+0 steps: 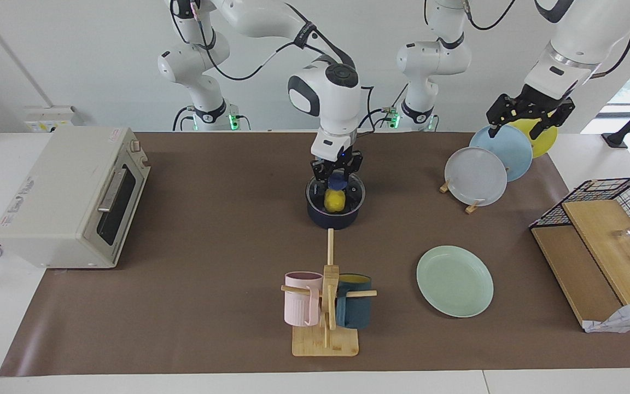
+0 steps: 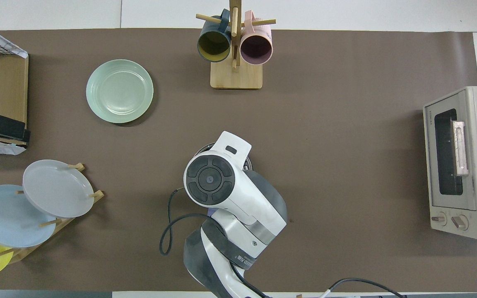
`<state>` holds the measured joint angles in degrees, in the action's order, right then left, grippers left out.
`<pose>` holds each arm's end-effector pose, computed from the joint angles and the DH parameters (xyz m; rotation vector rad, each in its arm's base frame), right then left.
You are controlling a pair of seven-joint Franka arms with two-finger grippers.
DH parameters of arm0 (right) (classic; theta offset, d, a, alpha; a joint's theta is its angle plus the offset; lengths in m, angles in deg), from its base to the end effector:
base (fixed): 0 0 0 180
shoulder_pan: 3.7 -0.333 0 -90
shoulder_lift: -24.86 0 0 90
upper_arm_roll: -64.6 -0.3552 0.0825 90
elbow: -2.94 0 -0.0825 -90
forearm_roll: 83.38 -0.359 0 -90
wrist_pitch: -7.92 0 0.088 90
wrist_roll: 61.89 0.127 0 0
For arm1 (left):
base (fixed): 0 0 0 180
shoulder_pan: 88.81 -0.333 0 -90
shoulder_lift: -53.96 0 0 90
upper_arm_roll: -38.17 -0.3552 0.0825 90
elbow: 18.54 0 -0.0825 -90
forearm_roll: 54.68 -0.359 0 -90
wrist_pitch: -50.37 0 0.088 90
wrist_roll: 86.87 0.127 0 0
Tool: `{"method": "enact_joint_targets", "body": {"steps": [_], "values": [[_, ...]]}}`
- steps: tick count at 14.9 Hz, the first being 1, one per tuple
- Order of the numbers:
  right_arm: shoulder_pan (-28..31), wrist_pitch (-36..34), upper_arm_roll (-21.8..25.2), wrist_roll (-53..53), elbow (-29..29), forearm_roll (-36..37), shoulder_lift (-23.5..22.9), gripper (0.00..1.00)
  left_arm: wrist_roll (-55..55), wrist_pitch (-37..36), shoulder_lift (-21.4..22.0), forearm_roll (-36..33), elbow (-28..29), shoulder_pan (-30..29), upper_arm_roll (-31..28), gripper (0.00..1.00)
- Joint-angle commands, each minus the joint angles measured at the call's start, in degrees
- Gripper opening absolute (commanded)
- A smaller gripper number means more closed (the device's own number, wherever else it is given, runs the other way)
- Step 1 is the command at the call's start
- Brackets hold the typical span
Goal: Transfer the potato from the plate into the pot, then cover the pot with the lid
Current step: 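Lower the glass lid onto the saucepan with the right gripper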
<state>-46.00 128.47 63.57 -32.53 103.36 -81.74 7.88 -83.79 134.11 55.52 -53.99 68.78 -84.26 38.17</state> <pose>0.4633 0.4331 0.4347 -3.0980 -0.3999 -0.0876 0.5065 -0.0419 0.6691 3.1225 -0.2099 -0.0554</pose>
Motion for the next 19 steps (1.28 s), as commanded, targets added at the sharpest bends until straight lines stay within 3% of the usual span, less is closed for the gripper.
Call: {"method": "enact_joint_targets", "body": {"steps": [1,8,9,10,11,12,19], "values": [[-0.3,1.2,-0.1,0.1,1.8,0.6,0.5,0.00,-0.3,1.8,1.3,-0.6,1.8,-1.3,1.1,1.00],[-0.5,1.4,-0.1,0.2,1.9,2.7,0.6,0.00,-0.7,2.7,1.0,-0.6,3.1,-0.5,0.6,1.00],[-0.4,2.0,-0.1,0.2,2.0,2.7,0.6,0.04,-0.6,2.7,1.0,-0.6,3.1,-0.5,0.6,1.00],[-0.3,2.2,-0.1,0.3,2.0,2.6,0.5,0.51,-0.7,2.7,1.1,-0.6,3.1,-0.5,0.6,1.00],[-0.2,2.7,-0.1,0.4,2.1,2.6,0.5,0.86,-0.7,2.6,1.1,-0.6,3.1,-0.5,0.6,1.00],[0.0,2.8,-0.1,0.1,2.1,2.6,0.5,1.00,-0.7,2.6,1.2,-0.6,3.1,-0.7,0.6,1.00],[1.8,0.1,0.1,-0.3,-1.4,2.6,1.0,1.00,-0.7,1.9,1.3,-0.6,3.1,-0.8,0.7,1.00]]}}
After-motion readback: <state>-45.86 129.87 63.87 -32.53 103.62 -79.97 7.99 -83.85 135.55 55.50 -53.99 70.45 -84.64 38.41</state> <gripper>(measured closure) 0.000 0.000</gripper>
